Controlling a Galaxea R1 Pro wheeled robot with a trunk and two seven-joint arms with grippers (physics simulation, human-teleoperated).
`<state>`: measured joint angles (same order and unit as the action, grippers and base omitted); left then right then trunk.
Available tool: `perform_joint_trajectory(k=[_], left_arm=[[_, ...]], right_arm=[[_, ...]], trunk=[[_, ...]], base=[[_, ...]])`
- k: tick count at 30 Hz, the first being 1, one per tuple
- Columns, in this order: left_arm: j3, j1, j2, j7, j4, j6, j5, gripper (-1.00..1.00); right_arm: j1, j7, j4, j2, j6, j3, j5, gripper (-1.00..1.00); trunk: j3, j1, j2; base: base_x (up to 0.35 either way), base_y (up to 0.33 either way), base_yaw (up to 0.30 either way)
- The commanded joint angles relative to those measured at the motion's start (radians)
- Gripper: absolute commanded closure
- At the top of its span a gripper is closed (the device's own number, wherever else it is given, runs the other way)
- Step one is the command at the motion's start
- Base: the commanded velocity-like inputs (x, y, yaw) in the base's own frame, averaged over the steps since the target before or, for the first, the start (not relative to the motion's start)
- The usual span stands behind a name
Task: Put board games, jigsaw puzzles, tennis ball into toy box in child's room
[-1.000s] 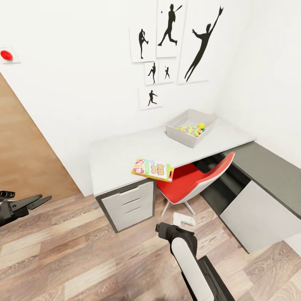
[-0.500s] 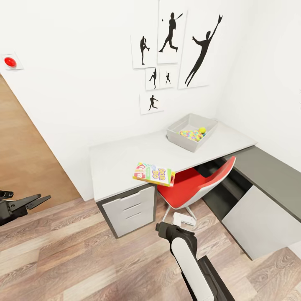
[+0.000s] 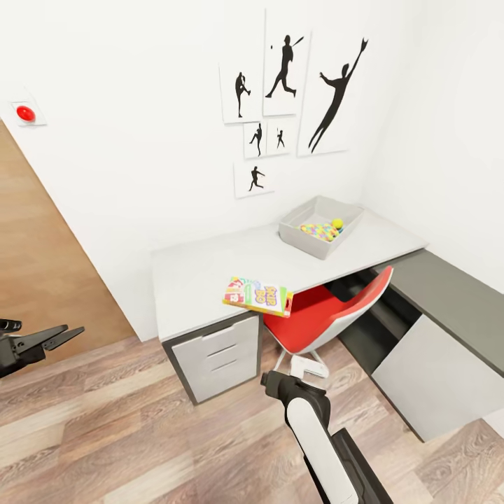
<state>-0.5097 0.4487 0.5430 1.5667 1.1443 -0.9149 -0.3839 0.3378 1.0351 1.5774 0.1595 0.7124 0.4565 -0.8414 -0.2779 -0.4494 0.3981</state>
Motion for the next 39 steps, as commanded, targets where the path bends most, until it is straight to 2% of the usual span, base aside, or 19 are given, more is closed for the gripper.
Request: perform_joint_trajectory(k=[1, 39], left_arm=[[-0.001, 0.001, 0.000, 0.004, 0.000, -0.011, 0.001, -1.00], [-0.004, 0.001, 0.001, 0.004, 0.000, -0.010, 0.001, -1.00]], right_arm=[[0.001, 0.009, 0.001, 0.000, 0.006, 0.001, -0.007, -1.00], [0.001, 0.008, -0.008, 0.004, 0.006, 0.001, -0.008, -1.00]], trunk=[[0.000, -0.001, 0.002], [0.063, -0.001, 0.002]], base=[[0.000, 0.000, 0.000], [0.000, 0.000, 0.000]])
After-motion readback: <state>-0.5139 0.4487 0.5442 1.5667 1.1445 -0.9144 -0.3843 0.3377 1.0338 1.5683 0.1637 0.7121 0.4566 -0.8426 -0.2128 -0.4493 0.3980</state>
